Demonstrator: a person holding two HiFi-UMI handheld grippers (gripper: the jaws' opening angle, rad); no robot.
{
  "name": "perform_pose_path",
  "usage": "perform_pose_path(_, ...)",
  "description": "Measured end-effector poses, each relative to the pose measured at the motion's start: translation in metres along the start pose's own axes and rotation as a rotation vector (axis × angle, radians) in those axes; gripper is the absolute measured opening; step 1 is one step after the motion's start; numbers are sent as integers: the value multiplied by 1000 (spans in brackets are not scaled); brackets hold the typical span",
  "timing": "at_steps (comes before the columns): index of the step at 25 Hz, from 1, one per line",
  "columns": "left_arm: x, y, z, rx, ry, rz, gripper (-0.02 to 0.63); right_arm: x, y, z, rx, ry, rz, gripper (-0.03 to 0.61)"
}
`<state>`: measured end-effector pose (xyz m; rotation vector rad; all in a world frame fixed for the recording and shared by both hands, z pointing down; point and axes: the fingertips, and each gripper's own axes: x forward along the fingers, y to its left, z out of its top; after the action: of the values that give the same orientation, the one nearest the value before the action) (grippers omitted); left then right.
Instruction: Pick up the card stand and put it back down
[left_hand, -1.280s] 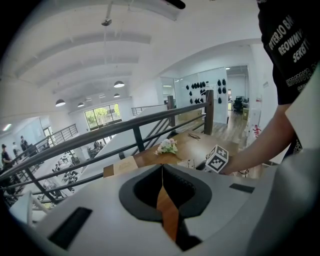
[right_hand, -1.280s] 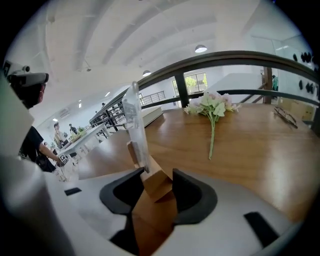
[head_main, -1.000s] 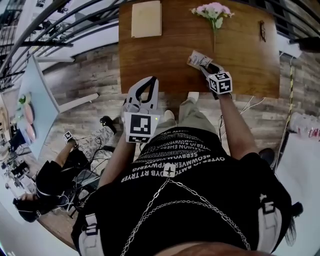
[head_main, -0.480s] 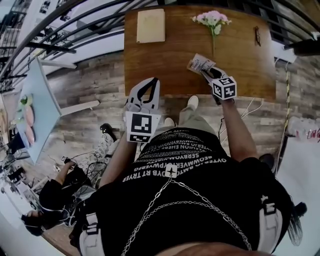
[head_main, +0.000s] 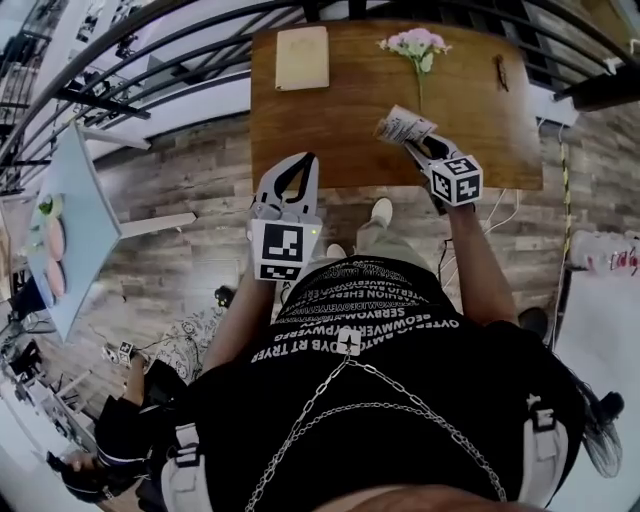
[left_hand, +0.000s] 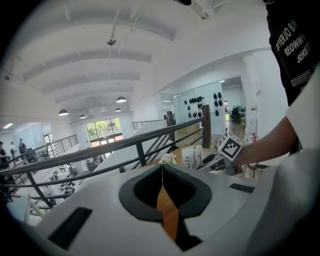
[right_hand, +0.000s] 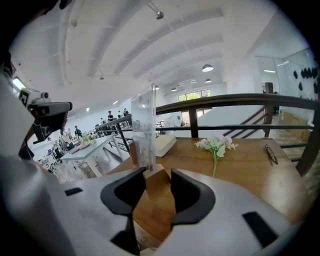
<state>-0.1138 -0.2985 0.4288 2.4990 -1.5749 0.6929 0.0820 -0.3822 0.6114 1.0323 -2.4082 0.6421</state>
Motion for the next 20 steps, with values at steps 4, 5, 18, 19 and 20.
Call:
perform_pose_path(4, -12, 0, 1, -2, -17, -1, 29, -24, 14, 19, -6, -26, -4, 169)
perform_pose_path(5, -15, 0, 0, -1, -20, -2, 29, -31, 18, 23, -4, -33, -4, 169)
perform_pose_path(18, -44, -16, 1, 28, -59, -48, 29, -92, 74, 68, -71, -89, 25, 169)
perform_pose_path(19, -45, -19, 1, 32, -61, -56, 29, -96, 78, 70, -77, -91, 27, 169)
perform_pose_path(20, -47, -21, 0, 35, -63, -64, 29, -100, 81, 73, -83, -93, 29, 169)
